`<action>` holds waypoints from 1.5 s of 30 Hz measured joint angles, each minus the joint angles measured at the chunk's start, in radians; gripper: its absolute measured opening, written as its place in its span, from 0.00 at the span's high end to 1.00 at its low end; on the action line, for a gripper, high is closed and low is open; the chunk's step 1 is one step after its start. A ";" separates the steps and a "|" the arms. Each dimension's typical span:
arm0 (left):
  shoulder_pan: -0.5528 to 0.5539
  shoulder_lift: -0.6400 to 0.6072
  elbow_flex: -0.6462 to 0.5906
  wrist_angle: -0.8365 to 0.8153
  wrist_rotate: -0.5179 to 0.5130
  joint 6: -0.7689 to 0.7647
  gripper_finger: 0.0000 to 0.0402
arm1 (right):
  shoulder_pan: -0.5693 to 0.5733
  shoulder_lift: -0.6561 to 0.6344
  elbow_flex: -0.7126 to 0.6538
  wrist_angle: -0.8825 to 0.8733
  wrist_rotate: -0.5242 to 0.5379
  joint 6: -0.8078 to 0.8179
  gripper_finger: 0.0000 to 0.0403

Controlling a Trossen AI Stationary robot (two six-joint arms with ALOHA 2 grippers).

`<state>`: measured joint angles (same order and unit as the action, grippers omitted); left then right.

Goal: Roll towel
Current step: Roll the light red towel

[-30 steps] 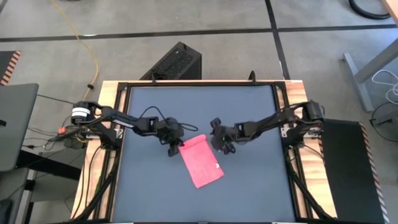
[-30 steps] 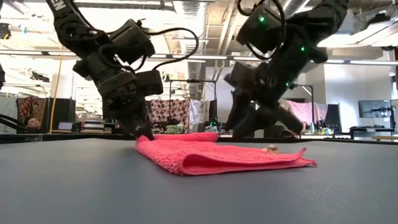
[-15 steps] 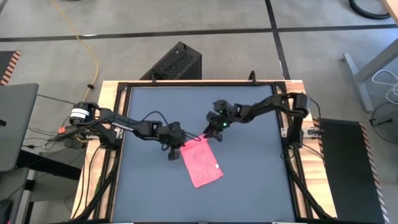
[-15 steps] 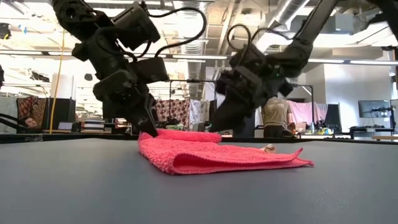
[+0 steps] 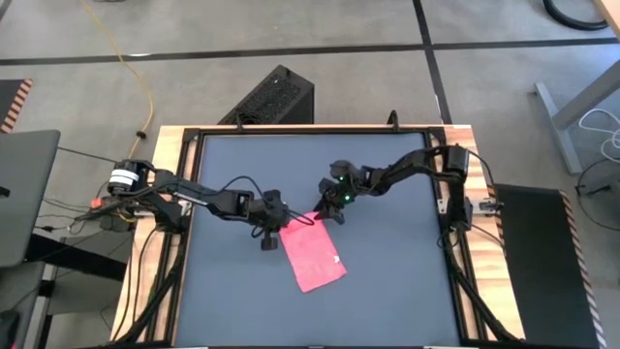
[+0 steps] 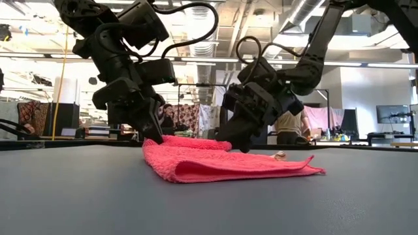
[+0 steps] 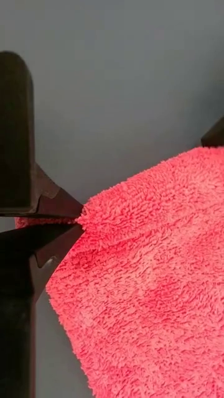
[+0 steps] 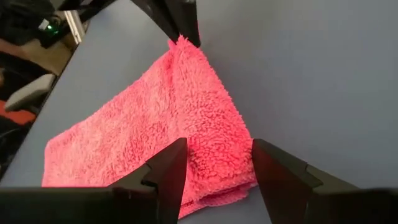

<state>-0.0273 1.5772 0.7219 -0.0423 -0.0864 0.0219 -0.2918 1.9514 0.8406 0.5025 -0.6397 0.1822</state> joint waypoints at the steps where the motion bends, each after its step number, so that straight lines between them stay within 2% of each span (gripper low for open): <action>1: 0.000 0.000 0.000 0.000 0.000 0.000 1.00 | 0.003 -0.001 0.000 0.000 0.006 -0.003 0.48; 6: 0.000 0.000 0.000 0.000 0.000 -0.001 1.00 | 0.008 -0.002 0.000 -0.018 0.118 -0.047 0.49; 10: 0.000 0.000 0.000 0.000 0.002 -0.006 1.00 | 0.029 -0.003 0.000 -0.030 0.146 -0.118 0.49; 13: 0.000 0.000 0.000 -0.001 0.003 -0.006 1.00 | 0.043 -0.003 0.000 -0.032 0.174 -0.181 0.54; 16: 0.000 0.000 0.000 -0.009 0.004 -0.006 1.00 | 0.052 -0.003 0.000 -0.032 0.200 -0.269 0.63; 23: -0.010 0.000 0.001 -0.024 0.021 0.020 1.00 | 0.078 -0.003 0.000 -0.029 0.226 -0.508 0.95; 28: -0.020 -0.001 0.001 -0.036 0.021 0.039 1.00 | 0.108 -0.015 0.001 -0.032 0.347 -0.612 0.94; 33: -0.029 -0.001 0.001 -0.043 0.019 0.049 1.00 | 0.157 -0.047 0.000 -0.040 0.472 -0.787 0.95; 40: -0.056 -0.028 0.069 -0.148 -0.052 0.106 1.00 | 0.237 -0.061 0.001 -0.076 0.741 -1.052 0.95; 45: -0.095 -0.006 0.125 -0.217 -0.061 0.114 1.00 | 0.260 -0.062 0.001 -0.078 0.815 -1.110 0.95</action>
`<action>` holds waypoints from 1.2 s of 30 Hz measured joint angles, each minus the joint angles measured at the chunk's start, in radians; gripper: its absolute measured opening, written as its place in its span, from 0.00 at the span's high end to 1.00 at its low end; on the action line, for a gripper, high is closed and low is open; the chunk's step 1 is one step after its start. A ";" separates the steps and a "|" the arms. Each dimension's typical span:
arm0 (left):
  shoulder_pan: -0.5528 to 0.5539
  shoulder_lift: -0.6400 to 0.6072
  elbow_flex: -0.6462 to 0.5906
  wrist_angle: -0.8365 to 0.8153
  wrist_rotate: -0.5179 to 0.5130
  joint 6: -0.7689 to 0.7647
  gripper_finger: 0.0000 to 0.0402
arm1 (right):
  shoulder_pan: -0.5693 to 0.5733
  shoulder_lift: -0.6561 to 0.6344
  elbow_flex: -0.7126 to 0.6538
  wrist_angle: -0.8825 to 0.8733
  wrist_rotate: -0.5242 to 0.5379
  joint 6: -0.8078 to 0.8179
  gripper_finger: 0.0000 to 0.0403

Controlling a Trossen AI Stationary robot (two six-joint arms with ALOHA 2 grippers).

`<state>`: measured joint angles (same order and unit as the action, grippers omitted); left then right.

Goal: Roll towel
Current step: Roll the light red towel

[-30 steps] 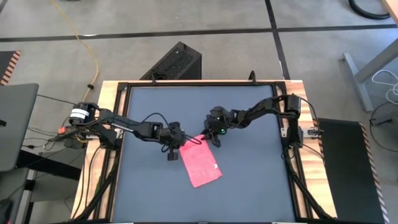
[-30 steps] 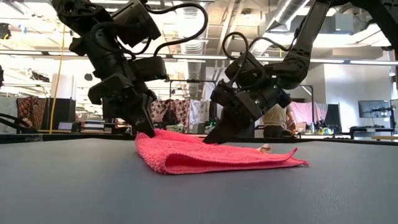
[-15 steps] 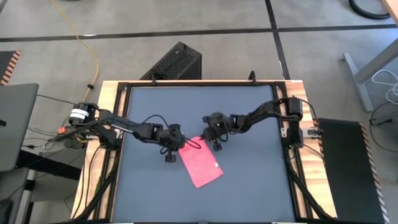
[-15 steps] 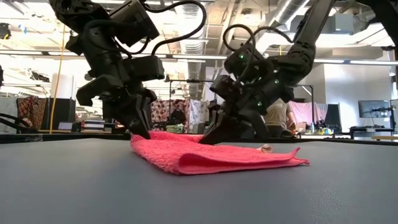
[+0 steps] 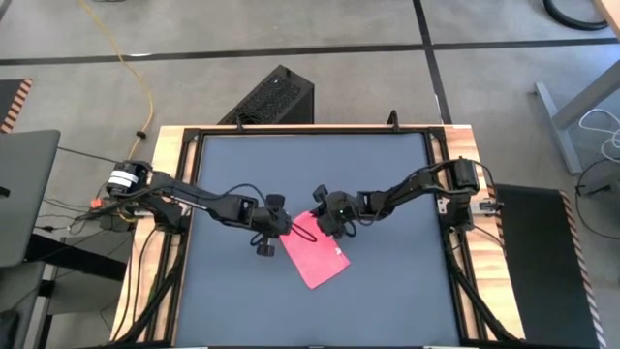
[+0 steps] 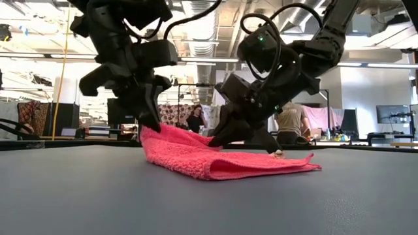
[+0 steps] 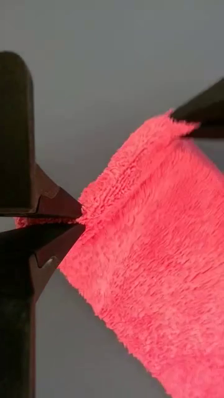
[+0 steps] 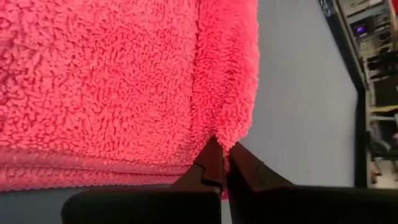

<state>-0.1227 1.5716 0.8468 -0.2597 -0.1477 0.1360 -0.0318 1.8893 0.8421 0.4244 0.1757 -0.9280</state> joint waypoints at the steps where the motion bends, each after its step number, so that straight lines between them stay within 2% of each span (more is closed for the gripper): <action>1: -0.008 0.008 0.000 -0.004 -0.001 -0.002 1.00 | 0.002 0.000 0.000 0.002 0.005 -0.013 0.95; 11: -0.083 0.069 0.001 0.007 -0.049 -0.064 1.00 | -0.003 -0.001 -0.025 0.036 0.001 -0.024 0.95; 15: -0.088 0.069 0.035 -0.081 -0.086 -0.051 1.00 | 0.002 -0.002 -0.037 0.039 0.002 -0.028 0.95; 20: -0.081 0.069 0.098 -0.183 -0.126 0.044 1.00 | 0.023 -0.002 -0.038 0.050 0.008 -0.150 0.95; 25: -0.063 0.074 0.107 -0.233 -0.149 0.086 1.00 | 0.024 -0.002 -0.038 0.048 0.012 -0.244 0.95; 30: -0.085 0.159 0.108 -0.238 -0.151 0.111 1.00 | 0.020 -0.001 -0.039 0.047 0.020 -0.313 0.95; 32: -0.107 0.196 0.122 -0.237 -0.179 0.122 1.00 | 0.021 -0.001 -0.039 0.047 0.030 -0.335 0.95; 36: -0.153 0.216 0.163 -0.259 -0.300 0.168 1.00 | 0.022 -0.001 -0.038 0.023 0.037 -0.367 0.95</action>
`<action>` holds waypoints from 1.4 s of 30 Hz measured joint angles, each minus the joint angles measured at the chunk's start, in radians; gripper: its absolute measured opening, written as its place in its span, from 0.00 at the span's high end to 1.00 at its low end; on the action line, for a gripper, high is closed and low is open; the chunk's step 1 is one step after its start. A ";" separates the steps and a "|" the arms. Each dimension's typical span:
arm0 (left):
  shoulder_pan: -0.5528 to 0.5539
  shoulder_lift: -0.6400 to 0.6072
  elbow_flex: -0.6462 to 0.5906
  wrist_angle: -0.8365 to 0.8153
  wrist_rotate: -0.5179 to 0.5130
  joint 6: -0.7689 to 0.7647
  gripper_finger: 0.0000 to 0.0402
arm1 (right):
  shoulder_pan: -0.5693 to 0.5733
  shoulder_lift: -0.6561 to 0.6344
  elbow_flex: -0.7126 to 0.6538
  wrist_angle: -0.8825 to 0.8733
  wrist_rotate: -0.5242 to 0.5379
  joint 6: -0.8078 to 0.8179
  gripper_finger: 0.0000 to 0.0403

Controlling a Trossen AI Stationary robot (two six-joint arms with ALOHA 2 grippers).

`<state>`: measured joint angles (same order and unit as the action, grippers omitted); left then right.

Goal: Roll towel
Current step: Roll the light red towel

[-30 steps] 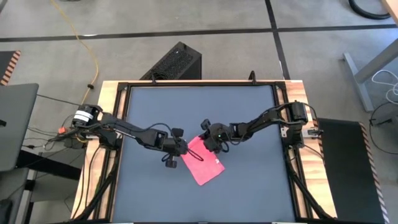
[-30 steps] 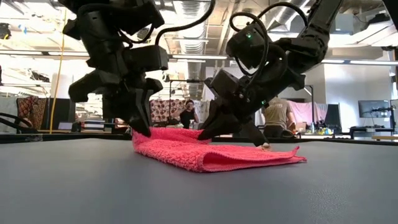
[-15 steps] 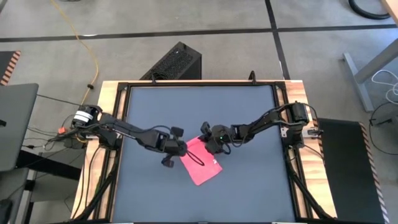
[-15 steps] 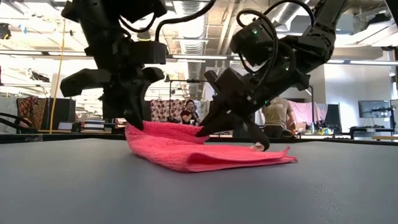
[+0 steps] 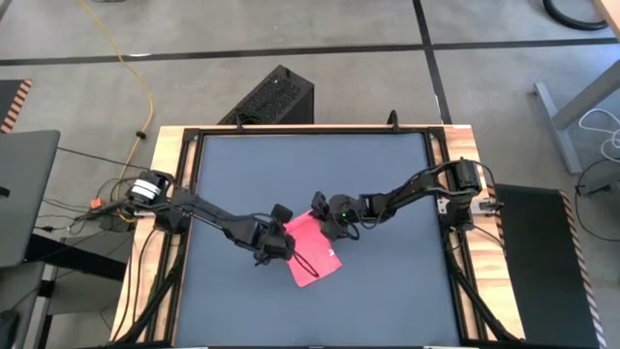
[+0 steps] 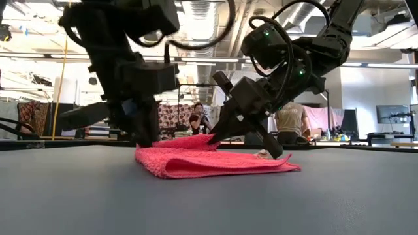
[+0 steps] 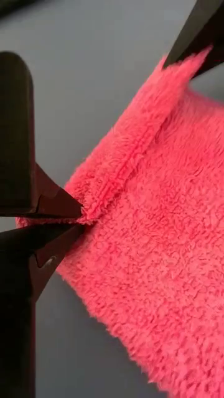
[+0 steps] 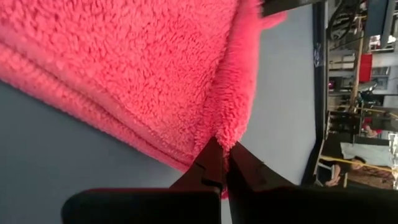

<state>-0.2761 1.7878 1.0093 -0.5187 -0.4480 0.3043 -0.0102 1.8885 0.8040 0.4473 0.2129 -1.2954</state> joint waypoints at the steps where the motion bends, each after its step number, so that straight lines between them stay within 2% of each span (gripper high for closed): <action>1: -0.009 0.000 0.012 -0.010 -0.030 0.011 1.00 | 0.000 0.000 0.001 -0.012 0.004 -0.003 0.95; 4: -0.021 -0.001 0.034 -0.055 -0.057 0.024 1.00 | 0.001 -0.001 0.002 -0.043 0.006 -0.008 0.94; 14: -0.025 0.077 0.044 -0.075 -0.002 0.021 1.00 | 0.050 -0.007 -0.001 -0.043 0.013 0.011 0.81; 18: -0.025 0.085 0.061 -0.100 0.001 0.008 1.00 | 0.075 -0.040 0.000 -0.061 0.013 0.160 0.73; 22: -0.026 0.088 0.088 -0.148 0.020 0.009 1.00 | 0.073 -0.121 -0.004 -0.198 -0.012 0.316 0.65; 24: -0.026 0.088 0.094 -0.159 0.027 0.013 1.00 | 0.048 -0.174 -0.003 -0.261 -0.063 0.411 0.62; 28: -0.025 0.088 0.096 -0.160 0.045 0.013 1.00 | -0.041 -0.222 -0.002 -0.220 -0.279 0.768 0.60; 31: -0.025 0.092 0.097 -0.153 0.057 0.008 1.00 | -0.128 -0.211 -0.006 -0.042 -0.455 1.056 0.67; 34: -0.025 0.093 0.098 -0.150 0.059 0.004 1.00 | -0.176 -0.135 -0.019 0.089 -0.629 1.286 0.78; 37: -0.025 0.094 0.098 -0.149 0.061 -0.003 1.00 | -0.183 -0.055 -0.014 0.131 -0.668 1.499 0.85; 39: -0.025 0.094 0.098 -0.148 0.063 -0.001 1.00 | -0.181 -0.021 -0.003 0.142 -0.672 1.521 0.86; 42: -0.025 0.094 0.098 -0.148 0.065 0.000 1.00 | -0.181 0.007 0.006 0.140 -0.673 1.536 0.81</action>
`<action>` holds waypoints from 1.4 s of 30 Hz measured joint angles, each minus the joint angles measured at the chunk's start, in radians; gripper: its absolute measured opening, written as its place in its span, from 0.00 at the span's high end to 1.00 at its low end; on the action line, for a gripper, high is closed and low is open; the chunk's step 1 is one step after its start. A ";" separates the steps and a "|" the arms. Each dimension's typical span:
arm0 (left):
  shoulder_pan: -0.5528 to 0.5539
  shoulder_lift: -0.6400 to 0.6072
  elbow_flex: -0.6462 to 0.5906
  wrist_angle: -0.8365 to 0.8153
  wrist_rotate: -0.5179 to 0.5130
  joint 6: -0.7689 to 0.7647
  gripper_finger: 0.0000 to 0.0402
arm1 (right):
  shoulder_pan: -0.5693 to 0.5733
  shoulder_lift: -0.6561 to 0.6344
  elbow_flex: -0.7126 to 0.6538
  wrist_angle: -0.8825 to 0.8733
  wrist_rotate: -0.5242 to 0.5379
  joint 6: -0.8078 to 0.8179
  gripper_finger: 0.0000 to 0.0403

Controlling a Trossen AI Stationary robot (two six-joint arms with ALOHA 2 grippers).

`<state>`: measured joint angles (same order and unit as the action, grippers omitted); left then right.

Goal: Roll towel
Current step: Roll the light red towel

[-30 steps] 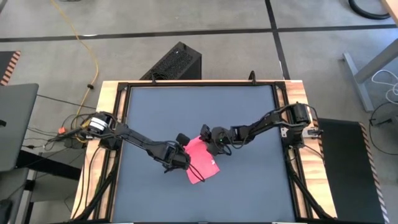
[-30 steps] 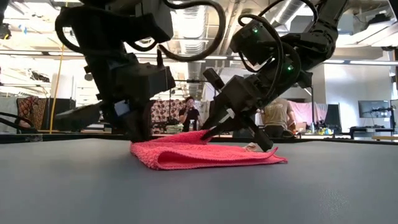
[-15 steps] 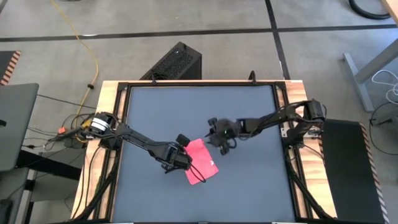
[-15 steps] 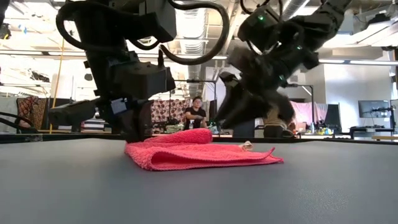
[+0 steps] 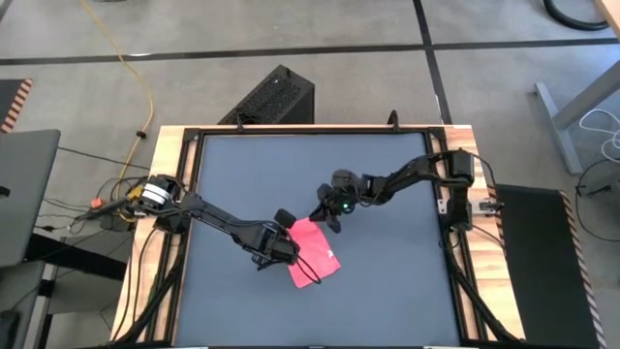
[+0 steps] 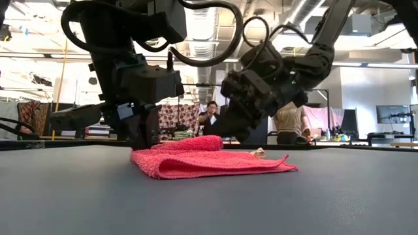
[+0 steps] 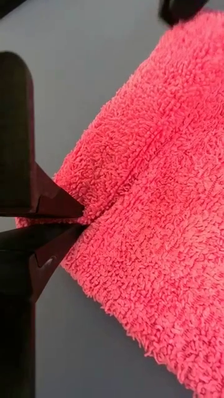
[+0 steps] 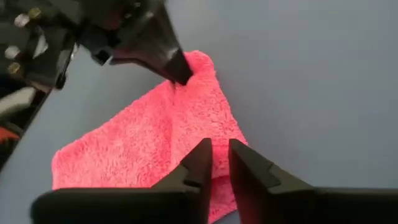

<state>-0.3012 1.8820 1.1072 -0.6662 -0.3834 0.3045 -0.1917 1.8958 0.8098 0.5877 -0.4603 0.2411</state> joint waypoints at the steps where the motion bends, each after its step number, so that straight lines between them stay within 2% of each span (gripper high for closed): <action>1: 0.000 0.000 0.000 0.000 0.000 0.001 1.00 | 0.000 0.004 0.003 0.000 -0.001 0.020 0.79; 5: 0.000 0.000 0.000 0.004 0.002 0.008 1.00 | -0.020 0.007 0.011 -0.008 -0.048 0.125 0.64; 10: 0.000 0.000 0.000 0.006 0.004 0.009 1.00 | -0.051 0.008 0.011 -0.022 -0.150 0.178 0.43; 13: 0.000 0.000 0.000 0.010 0.005 0.009 1.00 | -0.052 0.008 0.011 -0.056 -0.156 0.181 0.35; 20: 0.000 0.000 -0.001 0.013 0.005 0.009 1.00 | -0.015 0.064 0.041 -0.056 -0.108 0.215 0.33; 26: 0.000 0.000 -0.001 0.009 0.008 -0.002 1.00 | -0.015 0.098 0.081 -0.038 -0.114 0.240 0.33; 29: 0.000 0.001 -0.001 0.004 0.008 -0.009 1.00 | -0.023 0.099 0.082 -0.055 -0.134 0.251 0.34; 32: 0.000 0.001 -0.001 0.004 0.008 -0.010 1.00 | -0.025 0.099 0.082 -0.075 -0.140 0.248 0.40; 42: -0.002 0.001 -0.001 0.003 0.009 -0.038 0.99 | 0.007 0.101 0.080 -0.116 -0.121 0.157 0.79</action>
<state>-0.3031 1.8832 1.1062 -0.6628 -0.3748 0.2665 -0.1842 1.9965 0.8902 0.4715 -0.5810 0.3976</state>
